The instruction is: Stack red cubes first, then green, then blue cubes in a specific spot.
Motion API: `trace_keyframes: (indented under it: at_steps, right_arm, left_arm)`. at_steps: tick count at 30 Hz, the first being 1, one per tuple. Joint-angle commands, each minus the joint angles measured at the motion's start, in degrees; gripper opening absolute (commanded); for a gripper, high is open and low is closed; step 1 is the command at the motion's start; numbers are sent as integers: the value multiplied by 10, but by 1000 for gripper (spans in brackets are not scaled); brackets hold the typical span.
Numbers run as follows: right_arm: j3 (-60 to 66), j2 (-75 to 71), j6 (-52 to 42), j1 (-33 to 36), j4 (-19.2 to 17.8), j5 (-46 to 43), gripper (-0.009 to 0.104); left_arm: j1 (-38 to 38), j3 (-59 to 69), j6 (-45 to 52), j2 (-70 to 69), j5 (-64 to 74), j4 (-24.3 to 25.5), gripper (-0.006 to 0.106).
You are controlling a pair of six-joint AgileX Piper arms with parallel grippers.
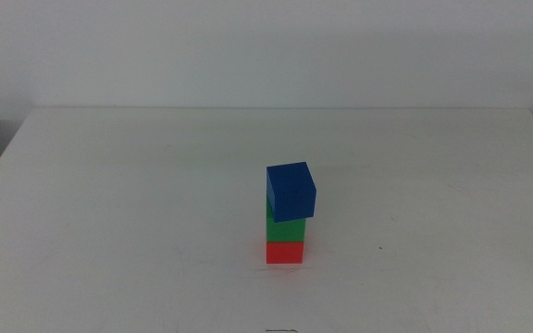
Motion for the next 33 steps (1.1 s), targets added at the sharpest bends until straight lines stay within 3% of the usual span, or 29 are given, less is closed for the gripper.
trace_keyframes:
  at_steps: [1,11,22,33]
  right_arm:
    - [-7,-12,-8,-5,-10,-66,71]
    - [270,-175,-8,-9,10,-396,71]
    - [603,-412,-8,-86,10,-412,71]
    - [699,-482,-8,-93,-10,-416,71]
  left_arm:
    - [0,-9,-6,1,-51,0,94]
    - [0,132,-6,-99,-53,2,94]
    - [0,318,-6,-241,-53,2,94]
    - [0,407,-6,-356,-53,2,94]
